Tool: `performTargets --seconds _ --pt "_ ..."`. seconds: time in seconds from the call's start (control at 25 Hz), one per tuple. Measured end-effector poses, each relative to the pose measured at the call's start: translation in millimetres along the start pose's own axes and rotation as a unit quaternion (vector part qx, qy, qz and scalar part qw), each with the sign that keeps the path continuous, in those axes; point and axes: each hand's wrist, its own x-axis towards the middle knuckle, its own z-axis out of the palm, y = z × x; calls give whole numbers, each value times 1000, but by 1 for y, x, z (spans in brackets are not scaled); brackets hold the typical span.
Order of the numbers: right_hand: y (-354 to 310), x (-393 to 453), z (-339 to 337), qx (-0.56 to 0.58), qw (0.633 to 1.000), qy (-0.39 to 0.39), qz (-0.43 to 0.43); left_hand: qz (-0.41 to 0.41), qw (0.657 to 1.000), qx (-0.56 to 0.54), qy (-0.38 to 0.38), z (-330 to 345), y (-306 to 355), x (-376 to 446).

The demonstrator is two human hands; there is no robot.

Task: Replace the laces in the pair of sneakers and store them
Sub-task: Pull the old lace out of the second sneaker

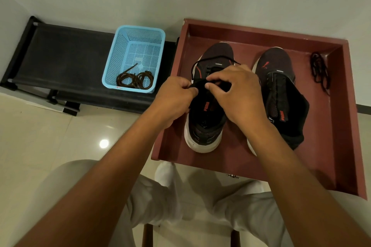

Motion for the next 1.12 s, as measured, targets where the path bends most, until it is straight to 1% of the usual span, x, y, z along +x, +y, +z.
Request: performTargets --seconds 0.12,0.24,0.32,0.4,0.56,0.64,0.8,0.92,1.0,1.04,1.12 --pt "1 1 0 -30 999 -4 -11 -1 1000 2 2 0 1 0" --pt "1 0 -2 -9 1000 14 -11 -4 1000 7 0 -1 1 -1" --pt "3 2 -6 14 999 39 7 -5 1000 6 0 -1 1 -1" --pt "4 4 -13 23 996 78 26 -7 1000 0 -2 -2 1 0" --pt "4 7 -29 8 977 202 64 -8 1000 -5 -11 -3 1 0" --pt "7 9 -34 0 971 223 86 -7 1000 -3 -13 -4 1 0" --pt "15 8 -38 20 976 192 103 -8 1000 -2 -23 -7 2 1" --pt "10 8 -38 31 976 169 136 -12 999 -8 -29 -7 4 0" --pt "4 5 -39 42 979 147 137 -12 1000 -3 -27 -7 5 1" --pt "-1 1 -38 43 981 132 138 -12 1000 2 -24 -7 6 2" --pt "-11 -9 -32 29 983 70 166 -7 1000 25 -15 -7 9 4"
